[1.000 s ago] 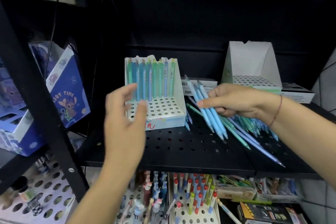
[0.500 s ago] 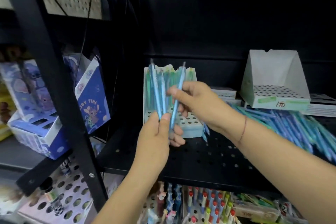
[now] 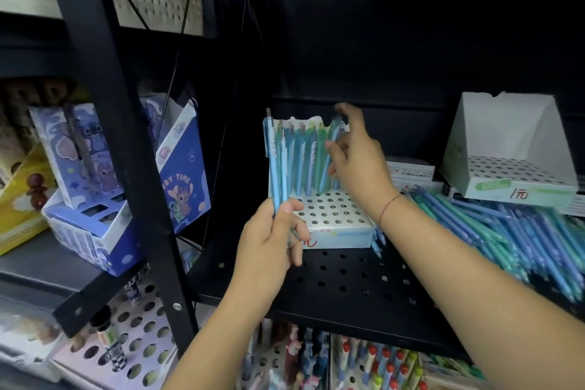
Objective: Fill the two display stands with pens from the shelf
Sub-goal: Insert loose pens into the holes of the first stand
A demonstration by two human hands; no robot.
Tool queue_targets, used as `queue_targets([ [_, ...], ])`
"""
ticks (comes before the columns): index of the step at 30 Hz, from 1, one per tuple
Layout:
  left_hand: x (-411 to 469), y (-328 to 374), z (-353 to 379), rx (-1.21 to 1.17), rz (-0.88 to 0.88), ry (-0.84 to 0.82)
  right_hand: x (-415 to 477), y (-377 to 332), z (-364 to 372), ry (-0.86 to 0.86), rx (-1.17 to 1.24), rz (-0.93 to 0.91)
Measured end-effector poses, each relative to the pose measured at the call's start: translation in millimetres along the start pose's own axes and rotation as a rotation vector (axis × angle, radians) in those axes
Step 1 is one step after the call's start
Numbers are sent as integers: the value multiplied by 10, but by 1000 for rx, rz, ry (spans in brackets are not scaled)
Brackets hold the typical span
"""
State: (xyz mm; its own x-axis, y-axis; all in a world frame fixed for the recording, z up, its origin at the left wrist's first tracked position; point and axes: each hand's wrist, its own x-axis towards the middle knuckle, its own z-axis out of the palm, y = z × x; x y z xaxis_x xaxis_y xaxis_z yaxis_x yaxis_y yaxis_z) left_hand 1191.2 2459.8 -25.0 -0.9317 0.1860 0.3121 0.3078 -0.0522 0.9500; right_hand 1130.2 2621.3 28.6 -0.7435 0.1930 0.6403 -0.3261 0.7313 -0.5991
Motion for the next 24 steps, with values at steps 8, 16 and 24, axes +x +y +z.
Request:
queue_targets([
  [8, 8, -27, -12, -23, -32, -51, -30, 77, 52, -55, -89, -106],
  [16, 26, -56, -16, -47, -24, -54, -74, -33, -47, 54, 144, -75],
  [24, 27, -65, -10, -56, -28, -90, -206, -205, -105, -542, 676, 226],
])
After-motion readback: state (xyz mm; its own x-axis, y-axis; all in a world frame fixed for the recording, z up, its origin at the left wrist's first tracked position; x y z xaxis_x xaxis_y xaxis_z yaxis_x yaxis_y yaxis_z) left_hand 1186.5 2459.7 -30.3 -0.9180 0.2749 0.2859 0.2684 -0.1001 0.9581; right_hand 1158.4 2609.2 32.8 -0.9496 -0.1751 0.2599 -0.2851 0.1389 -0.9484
